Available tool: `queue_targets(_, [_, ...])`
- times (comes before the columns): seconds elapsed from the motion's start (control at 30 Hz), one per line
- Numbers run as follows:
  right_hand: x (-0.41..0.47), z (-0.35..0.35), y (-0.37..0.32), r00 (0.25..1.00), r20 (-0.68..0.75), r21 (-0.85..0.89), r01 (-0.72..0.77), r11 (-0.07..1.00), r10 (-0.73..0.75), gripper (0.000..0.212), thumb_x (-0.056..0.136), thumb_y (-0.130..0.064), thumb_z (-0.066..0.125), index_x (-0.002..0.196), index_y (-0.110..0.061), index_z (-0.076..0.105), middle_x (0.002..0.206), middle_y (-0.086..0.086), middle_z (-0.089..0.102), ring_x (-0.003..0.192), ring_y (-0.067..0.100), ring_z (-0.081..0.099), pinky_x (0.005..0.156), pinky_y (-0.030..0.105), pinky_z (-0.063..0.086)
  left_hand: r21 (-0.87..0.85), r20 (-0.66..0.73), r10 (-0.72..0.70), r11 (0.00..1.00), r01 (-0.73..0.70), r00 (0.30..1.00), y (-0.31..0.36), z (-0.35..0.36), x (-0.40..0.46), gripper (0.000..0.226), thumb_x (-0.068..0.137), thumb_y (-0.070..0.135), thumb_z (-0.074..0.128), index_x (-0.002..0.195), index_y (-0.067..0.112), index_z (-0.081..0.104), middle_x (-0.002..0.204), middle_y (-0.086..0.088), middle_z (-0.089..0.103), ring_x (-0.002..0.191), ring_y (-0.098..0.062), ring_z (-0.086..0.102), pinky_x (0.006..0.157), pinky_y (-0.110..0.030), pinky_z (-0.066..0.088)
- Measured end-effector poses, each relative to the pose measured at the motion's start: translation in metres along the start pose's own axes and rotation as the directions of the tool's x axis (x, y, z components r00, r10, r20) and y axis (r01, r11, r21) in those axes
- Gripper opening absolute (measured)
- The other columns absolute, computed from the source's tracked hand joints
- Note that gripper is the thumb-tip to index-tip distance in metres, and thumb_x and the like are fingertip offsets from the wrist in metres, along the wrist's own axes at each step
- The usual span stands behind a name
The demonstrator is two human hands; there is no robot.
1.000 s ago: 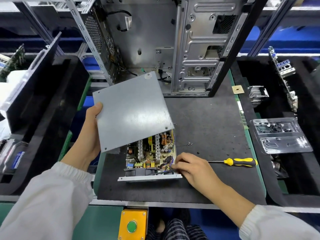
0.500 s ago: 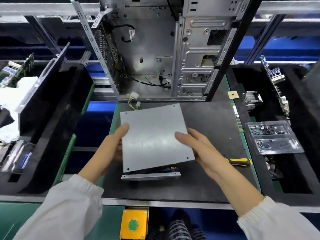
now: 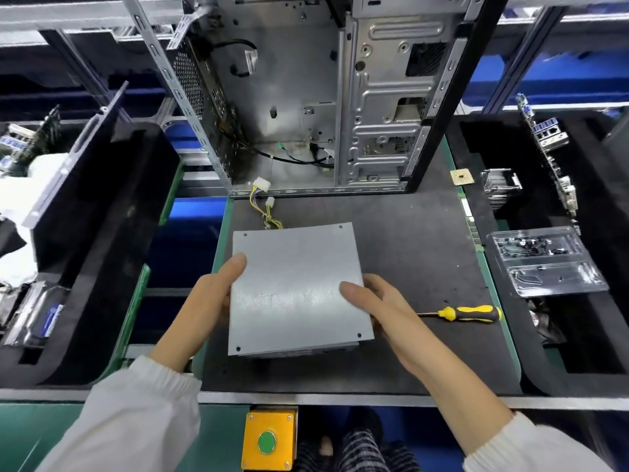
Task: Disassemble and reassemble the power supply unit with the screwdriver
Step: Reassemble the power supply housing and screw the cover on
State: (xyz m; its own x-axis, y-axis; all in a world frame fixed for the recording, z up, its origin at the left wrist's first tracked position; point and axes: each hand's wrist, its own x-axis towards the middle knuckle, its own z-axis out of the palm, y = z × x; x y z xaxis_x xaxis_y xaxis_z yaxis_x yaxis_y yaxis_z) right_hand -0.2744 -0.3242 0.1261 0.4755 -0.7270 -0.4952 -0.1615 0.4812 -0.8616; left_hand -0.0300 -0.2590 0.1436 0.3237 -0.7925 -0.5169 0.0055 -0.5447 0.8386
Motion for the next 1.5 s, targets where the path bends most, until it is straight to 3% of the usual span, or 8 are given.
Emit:
queue_targets(0.17, [0.006, 0.002, 0.018, 0.998, 0.009, 0.003, -0.067, 0.998, 0.067, 0.071, 0.065, -0.058, 0.071, 0.126, -0.025, 0.054, 0.116, -0.005, 0.066, 0.11, 0.012, 0.06, 0.108, 0.042, 0.036, -0.013, 0.014, -0.001, 1.0, 0.002, 1.0, -0.021, 0.006, 0.001, 0.044, 0.076, 0.071, 0.046, 0.091, 0.038, 0.071, 0.092, 0.013, 0.075, 0.081, 0.0, 0.07, 0.068, -0.023, 0.054])
queue_targets(0.4, [0.015, -0.002, 0.022, 0.995, 0.031, -0.127, -0.085, 0.988, 0.09, 0.082, 0.06, -0.071, 0.067, 0.129, -0.03, 0.05, 0.119, -0.006, 0.063, 0.112, 0.012, 0.058, 0.106, 0.042, 0.039, -0.022, -0.02, -0.068, 0.997, 0.068, 0.997, -0.032, 0.002, 0.013, 0.067, 0.064, 0.081, 0.055, 0.095, 0.025, 0.076, 0.106, -0.01, 0.074, 0.101, -0.031, 0.069, 0.099, -0.057, 0.047])
queue_targets(0.63, [0.023, -0.012, 0.017, 0.993, 0.03, -0.352, -0.098, 0.931, 0.116, 0.09, 0.053, -0.083, 0.06, 0.127, -0.033, 0.047, 0.107, -0.005, 0.064, 0.099, 0.01, 0.063, 0.097, 0.037, 0.047, 0.027, 0.005, -0.095, 0.995, 0.095, 0.995, -0.035, -0.001, 0.02, 0.051, 0.06, 0.087, 0.048, 0.085, 0.051, 0.074, 0.098, 0.003, 0.076, 0.095, -0.025, 0.071, 0.098, -0.053, 0.049])
queue_targets(0.73, [0.027, -0.017, 0.012, 0.99, 0.031, -0.425, -0.109, 0.899, 0.134, 0.096, 0.051, -0.084, 0.061, 0.129, -0.031, 0.044, 0.11, -0.005, 0.062, 0.1, 0.01, 0.062, 0.095, 0.037, 0.048, 0.077, 0.009, -0.091, 0.993, 0.09, 0.996, -0.032, -0.001, 0.02, 0.061, 0.068, 0.089, 0.048, 0.092, 0.041, 0.076, 0.102, 0.0, 0.075, 0.098, -0.025, 0.07, 0.097, -0.05, 0.05])
queue_targets(0.87, [0.034, -0.022, -0.002, 0.981, 0.112, -0.44, -0.094, 0.893, 0.158, 0.085, 0.057, -0.077, 0.066, 0.123, -0.026, 0.051, 0.118, -0.012, 0.061, 0.102, 0.007, 0.062, 0.089, 0.033, 0.054, 0.107, 0.001, -0.124, 0.987, 0.123, 0.992, -0.029, -0.001, 0.027, 0.072, 0.091, 0.066, 0.038, 0.132, 0.01, 0.057, 0.13, -0.015, 0.062, 0.12, -0.033, 0.059, 0.106, -0.05, 0.043])
queue_targets(1.03, [0.033, -0.025, -0.004, 0.962, 0.129, -0.441, -0.161, 0.883, 0.24, 0.079, 0.064, -0.068, 0.07, 0.126, -0.024, 0.047, 0.113, -0.003, 0.065, 0.099, 0.015, 0.065, 0.084, 0.034, 0.056, 0.137, 0.018, -0.15, 0.98, 0.146, 0.989, -0.03, 0.002, 0.029, 0.067, 0.098, 0.057, 0.035, 0.138, 0.006, 0.051, 0.135, -0.016, 0.058, 0.124, -0.034, 0.055, 0.109, -0.049, 0.04])
queue_targets(1.27, [0.033, -0.03, -0.026, 0.923, 0.163, -0.573, -0.199, 0.795, 0.348, 0.091, 0.063, -0.071, 0.068, 0.138, -0.031, 0.037, 0.142, 0.002, 0.04, 0.091, 0.025, 0.066, 0.065, 0.035, 0.06, 0.208, 0.061, -0.127, 0.972, 0.111, 0.99, -0.026, 0.002, 0.024, 0.053, 0.097, 0.061, 0.029, 0.117, 0.025, 0.062, 0.122, -0.006, 0.066, 0.114, -0.029, 0.062, 0.094, -0.037, 0.047])
queue_targets(1.5, [0.03, -0.029, -0.017, 0.936, 0.145, -0.469, -0.221, 0.855, 0.322, 0.091, 0.069, -0.061, 0.072, 0.143, -0.021, 0.038, 0.112, 0.014, 0.064, 0.093, 0.024, 0.066, 0.069, 0.038, 0.06, 0.335, 0.099, -0.097, 0.941, 0.059, 0.99, -0.018, -0.003, 0.022, 0.05, 0.092, 0.066, 0.024, 0.099, 0.036, 0.064, 0.095, 0.007, 0.075, 0.092, -0.017, 0.071, 0.065, -0.021, 0.049])
